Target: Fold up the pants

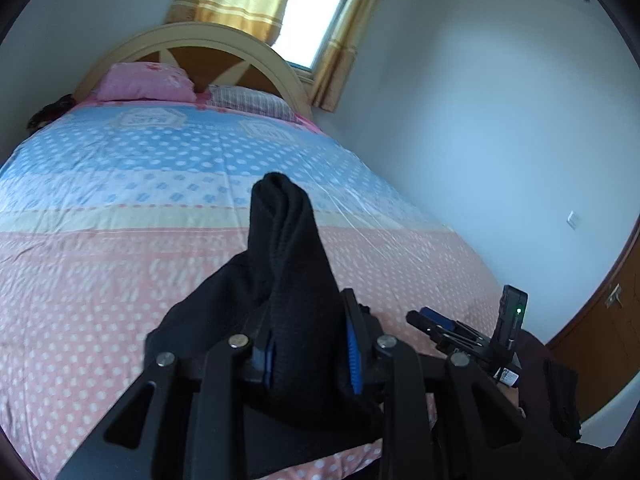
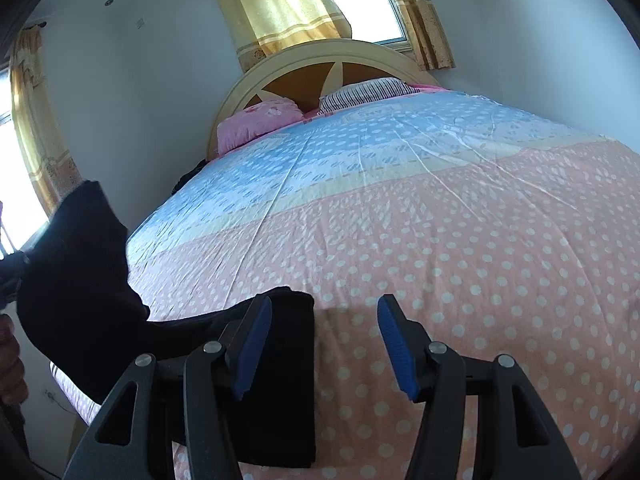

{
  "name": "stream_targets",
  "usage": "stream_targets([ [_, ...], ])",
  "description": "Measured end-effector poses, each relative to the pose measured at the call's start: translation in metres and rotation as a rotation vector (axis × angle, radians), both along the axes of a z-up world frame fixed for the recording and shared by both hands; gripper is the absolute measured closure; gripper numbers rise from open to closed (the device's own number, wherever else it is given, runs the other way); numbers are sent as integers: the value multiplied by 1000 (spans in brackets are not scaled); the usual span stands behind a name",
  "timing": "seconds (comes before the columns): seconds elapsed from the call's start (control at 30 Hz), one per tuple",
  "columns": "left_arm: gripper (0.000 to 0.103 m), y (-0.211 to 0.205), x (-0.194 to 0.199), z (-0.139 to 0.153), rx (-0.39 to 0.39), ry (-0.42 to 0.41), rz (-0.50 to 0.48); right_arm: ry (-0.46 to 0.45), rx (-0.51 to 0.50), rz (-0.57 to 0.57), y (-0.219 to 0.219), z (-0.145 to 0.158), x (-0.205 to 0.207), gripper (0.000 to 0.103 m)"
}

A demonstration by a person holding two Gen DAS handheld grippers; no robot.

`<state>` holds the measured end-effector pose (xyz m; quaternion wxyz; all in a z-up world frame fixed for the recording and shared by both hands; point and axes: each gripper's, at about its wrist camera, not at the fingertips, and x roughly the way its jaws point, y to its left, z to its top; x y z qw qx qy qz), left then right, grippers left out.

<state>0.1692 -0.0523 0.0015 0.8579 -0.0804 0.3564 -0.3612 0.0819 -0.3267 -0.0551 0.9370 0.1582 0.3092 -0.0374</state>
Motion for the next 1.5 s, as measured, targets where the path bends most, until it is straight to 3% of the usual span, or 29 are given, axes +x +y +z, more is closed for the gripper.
stream_targets([
  [0.3,75,-73,7,-46,110,76,-91,22,70,-64,-27,-11,3,46],
  [0.6,73,-128,-5,-94,259,86,-127,55,99,-77,-32,-25,7,46],
  [0.73,65,-134,-17,-88,226,69,-163,54,102,-78,-32,-25,6,46],
  [0.9,46,-123,-31,-67,175,8,-196,27,157,-40,-29,-20,4,45],
  [1.0,32,-99,-29,-60,159,-38,-141,0,195,27,-15,-10,4,29],
  [1.1,22,-69,-25,-60,167,-78,-52,14,190,103,8,-1,8,28],
  [1.33,15,0,-5,-81,220,-80,221,159,156,83,40,-5,29,28],
  [1.5,14,7,3,-95,240,-54,271,235,121,73,57,-10,44,28],
])
